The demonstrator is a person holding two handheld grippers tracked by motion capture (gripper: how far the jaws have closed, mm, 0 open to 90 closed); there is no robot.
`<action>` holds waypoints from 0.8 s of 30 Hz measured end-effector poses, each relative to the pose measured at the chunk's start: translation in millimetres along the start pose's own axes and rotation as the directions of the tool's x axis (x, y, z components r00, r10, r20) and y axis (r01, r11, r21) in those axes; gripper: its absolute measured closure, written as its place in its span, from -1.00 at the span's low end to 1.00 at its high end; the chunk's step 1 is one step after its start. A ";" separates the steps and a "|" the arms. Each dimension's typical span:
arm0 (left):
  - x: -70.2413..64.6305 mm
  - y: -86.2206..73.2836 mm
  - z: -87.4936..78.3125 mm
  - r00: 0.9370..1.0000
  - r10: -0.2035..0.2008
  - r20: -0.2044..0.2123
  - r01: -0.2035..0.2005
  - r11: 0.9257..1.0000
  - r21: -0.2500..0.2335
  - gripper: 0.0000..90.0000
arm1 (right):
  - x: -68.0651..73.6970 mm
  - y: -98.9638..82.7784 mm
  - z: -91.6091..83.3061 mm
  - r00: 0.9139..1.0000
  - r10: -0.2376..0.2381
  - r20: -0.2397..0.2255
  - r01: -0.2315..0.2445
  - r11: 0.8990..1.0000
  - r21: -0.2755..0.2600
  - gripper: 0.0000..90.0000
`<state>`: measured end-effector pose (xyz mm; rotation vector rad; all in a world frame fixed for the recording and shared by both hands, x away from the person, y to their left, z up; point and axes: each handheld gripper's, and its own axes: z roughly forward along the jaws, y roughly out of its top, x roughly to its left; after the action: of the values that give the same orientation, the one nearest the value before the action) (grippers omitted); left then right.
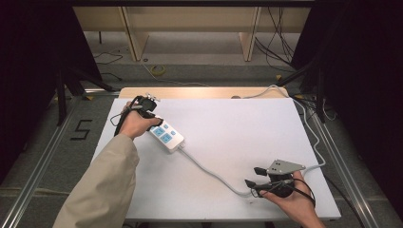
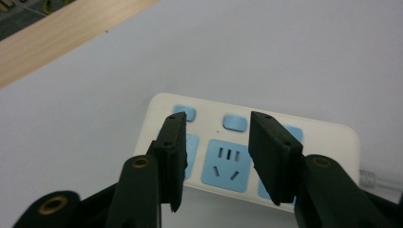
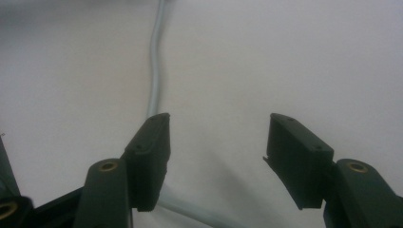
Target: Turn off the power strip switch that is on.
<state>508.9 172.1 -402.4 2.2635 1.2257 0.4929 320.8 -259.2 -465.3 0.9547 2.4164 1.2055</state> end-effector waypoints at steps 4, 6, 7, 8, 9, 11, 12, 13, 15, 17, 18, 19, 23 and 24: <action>-0.5 -7.4 -5.3 0.999 -0.022 0.024 0.023 1.000 -0.019 0.13 | 0.2 0.0 -0.2 1.000 -0.001 0.002 0.001 1.000 -0.001 -0.08; -2.0 -10.6 -8.7 0.999 -0.017 0.037 0.018 0.999 -0.030 0.06 | 0.2 -0.1 0.1 1.000 0.000 0.001 0.000 1.000 0.001 -0.08; -3.3 -12.2 -11.2 0.999 -0.011 0.037 0.012 0.999 -0.034 0.04 | 0.2 -0.1 0.2 1.000 0.001 0.001 -0.001 1.000 0.001 -0.08; -4.7 -13.3 -12.3 0.999 -0.015 0.039 0.016 0.999 -0.036 0.00 | 0.2 -0.1 0.3 1.000 0.001 0.000 -0.001 1.000 0.002 -0.08; -6.3 -15.1 -14.1 0.999 -0.010 0.043 0.012 0.999 -0.036 -0.02 | 0.3 0.0 0.3 1.000 0.001 0.000 -0.001 1.000 0.002 -0.08; -9.3 -18.2 -16.5 0.999 -0.006 0.052 0.008 0.999 -0.042 -0.07 | 0.2 0.0 0.3 1.000 0.000 0.001 0.000 1.000 0.001 -0.08; -10.5 -19.4 -17.4 0.999 -0.006 0.052 0.008 0.999 -0.040 -0.09 | 0.1 -0.1 0.2 1.000 0.000 0.001 0.000 1.000 0.001 -0.08; -12.0 -21.4 -18.9 0.999 0.004 0.046 -0.002 0.999 -0.043 -0.11 | 0.1 -0.1 0.2 1.000 0.001 0.001 -0.001 1.000 0.001 -0.08; -14.2 -24.3 -20.9 0.999 0.011 0.035 -0.009 0.998 -0.054 -0.16 | 0.0 -0.3 0.3 1.000 0.001 0.001 -0.001 1.000 0.002 -0.08; -16.3 -27.7 -23.9 0.999 0.020 0.029 -0.019 0.998 -0.058 -0.22 | 0.1 -0.3 0.3 1.000 0.001 0.000 -0.001 1.000 0.002 -0.08; -17.2 -30.0 -25.9 0.999 0.019 0.035 -0.017 0.998 -0.064 -0.24 | 0.1 -0.2 0.3 1.000 0.001 0.000 -0.001 1.000 0.002 -0.08; -17.7 -31.9 -27.3 0.999 0.013 0.039 -0.010 0.998 -0.069 -0.26 | 0.1 -0.2 0.3 1.000 0.001 0.000 -0.001 1.000 0.002 -0.08; -19.4 -40.5 -31.2 0.999 0.016 0.043 -0.012 0.996 -0.087 -0.33 | 0.0 -0.3 0.3 1.000 0.000 0.001 0.000 1.000 0.003 -0.09; -20.5 -44.2 -31.6 0.999 0.018 0.047 -0.014 0.995 -0.098 -0.35 | 0.0 -0.3 0.4 1.000 0.000 0.001 0.000 1.000 0.003 -0.09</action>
<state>452.0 183.4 -404.7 2.1923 1.1362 0.4911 320.9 -259.1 -465.7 0.9557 2.4183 1.2012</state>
